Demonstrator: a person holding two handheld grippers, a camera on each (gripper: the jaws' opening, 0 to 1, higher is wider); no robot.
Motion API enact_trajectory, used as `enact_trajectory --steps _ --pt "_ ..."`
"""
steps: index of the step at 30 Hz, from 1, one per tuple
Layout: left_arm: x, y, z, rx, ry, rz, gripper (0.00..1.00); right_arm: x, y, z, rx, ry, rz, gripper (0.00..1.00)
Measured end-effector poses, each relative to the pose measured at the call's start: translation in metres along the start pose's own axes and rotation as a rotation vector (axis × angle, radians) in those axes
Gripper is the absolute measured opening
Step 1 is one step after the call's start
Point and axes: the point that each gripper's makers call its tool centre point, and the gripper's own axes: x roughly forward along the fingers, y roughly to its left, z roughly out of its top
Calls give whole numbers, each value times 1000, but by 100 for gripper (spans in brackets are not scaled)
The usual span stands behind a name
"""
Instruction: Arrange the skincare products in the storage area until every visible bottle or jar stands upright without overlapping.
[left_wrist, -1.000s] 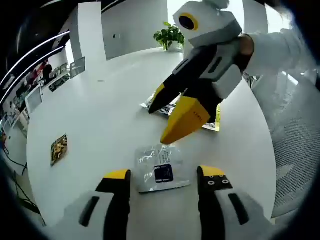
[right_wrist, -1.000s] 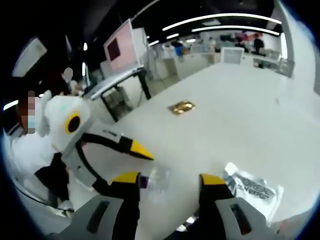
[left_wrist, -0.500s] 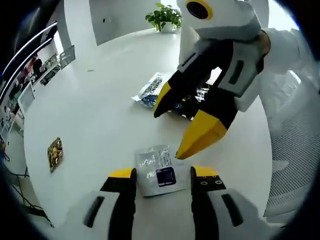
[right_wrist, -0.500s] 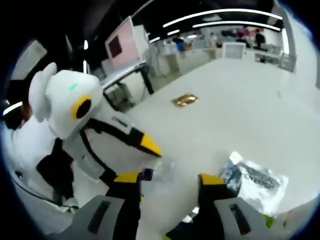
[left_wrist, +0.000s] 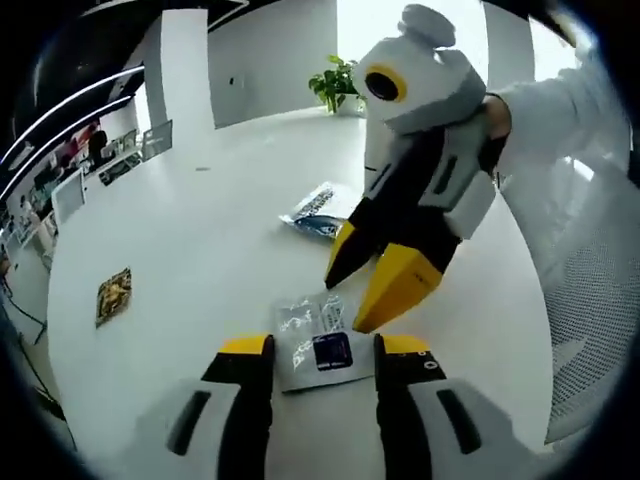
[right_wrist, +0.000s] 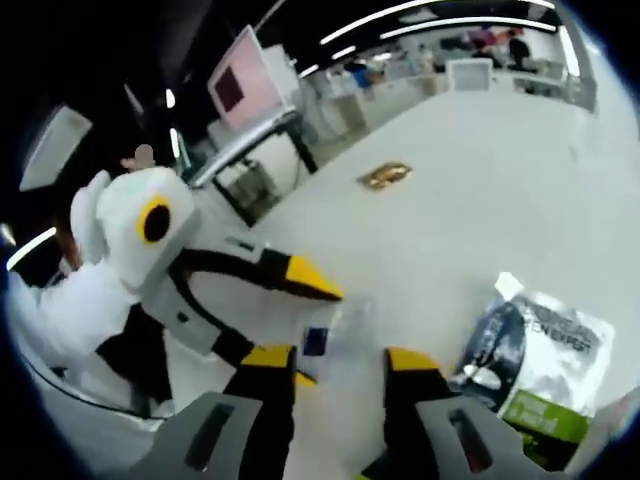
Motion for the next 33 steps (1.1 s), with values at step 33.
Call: enact_trajectory --steps 33 --pt "-4 -3 4 -102 -195 65 16 -3 7 -9 206 23 93 3"
